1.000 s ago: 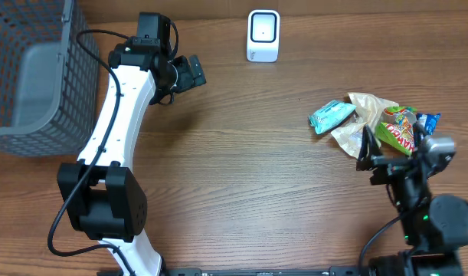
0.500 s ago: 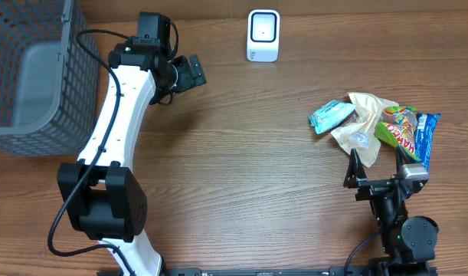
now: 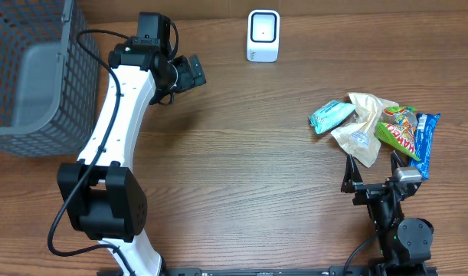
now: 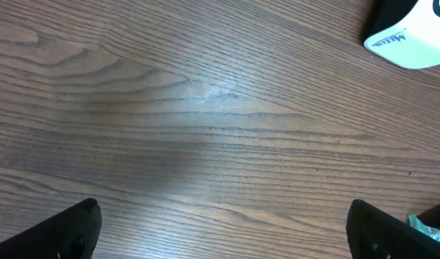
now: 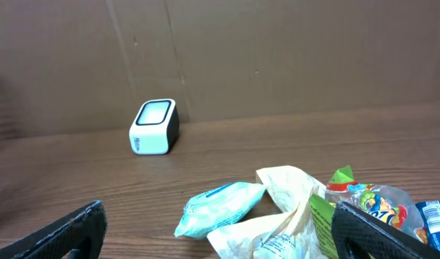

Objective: Scan the item barcode

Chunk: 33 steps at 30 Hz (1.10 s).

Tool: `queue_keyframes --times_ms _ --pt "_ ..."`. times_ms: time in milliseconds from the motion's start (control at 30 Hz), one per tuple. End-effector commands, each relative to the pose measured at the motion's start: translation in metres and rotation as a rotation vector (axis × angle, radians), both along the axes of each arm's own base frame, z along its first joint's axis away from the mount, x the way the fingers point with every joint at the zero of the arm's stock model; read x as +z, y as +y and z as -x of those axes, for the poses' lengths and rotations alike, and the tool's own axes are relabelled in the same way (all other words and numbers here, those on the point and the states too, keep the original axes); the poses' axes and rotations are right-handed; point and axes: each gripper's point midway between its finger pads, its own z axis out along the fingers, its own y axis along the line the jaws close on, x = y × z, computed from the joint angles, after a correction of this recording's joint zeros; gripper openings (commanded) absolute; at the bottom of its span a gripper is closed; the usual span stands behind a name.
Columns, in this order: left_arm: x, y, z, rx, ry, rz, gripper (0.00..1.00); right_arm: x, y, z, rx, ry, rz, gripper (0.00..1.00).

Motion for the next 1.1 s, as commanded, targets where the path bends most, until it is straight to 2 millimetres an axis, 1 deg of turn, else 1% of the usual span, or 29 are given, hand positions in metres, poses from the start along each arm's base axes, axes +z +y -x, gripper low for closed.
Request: queue_keyframes --times_ms 0,700,800,867,967,1067 --pt "0.007 -0.003 -0.003 -0.017 -0.021 -0.006 1.00 -0.002 0.003 0.000 0.014 -0.006 -0.001 1.00" --pt "0.007 0.000 -0.003 -0.012 -0.021 -0.003 1.00 -0.002 0.003 0.000 0.013 -0.006 -0.001 1.00" --pt "0.010 -0.002 -0.002 -0.015 -0.029 -0.002 1.00 -0.002 0.003 0.000 0.013 -0.006 -0.001 1.00" --pt "0.020 -0.007 0.000 -0.028 -0.051 0.000 1.00 -0.002 0.003 0.000 0.013 -0.006 -0.001 1.00" --pt "0.056 -0.019 0.008 -0.055 -0.132 0.011 0.99 -0.002 0.003 0.000 0.014 -0.006 -0.001 1.00" --pt "0.098 -0.028 0.022 -0.084 -0.233 0.022 1.00 -0.002 0.003 0.000 0.013 -0.006 -0.001 1.00"
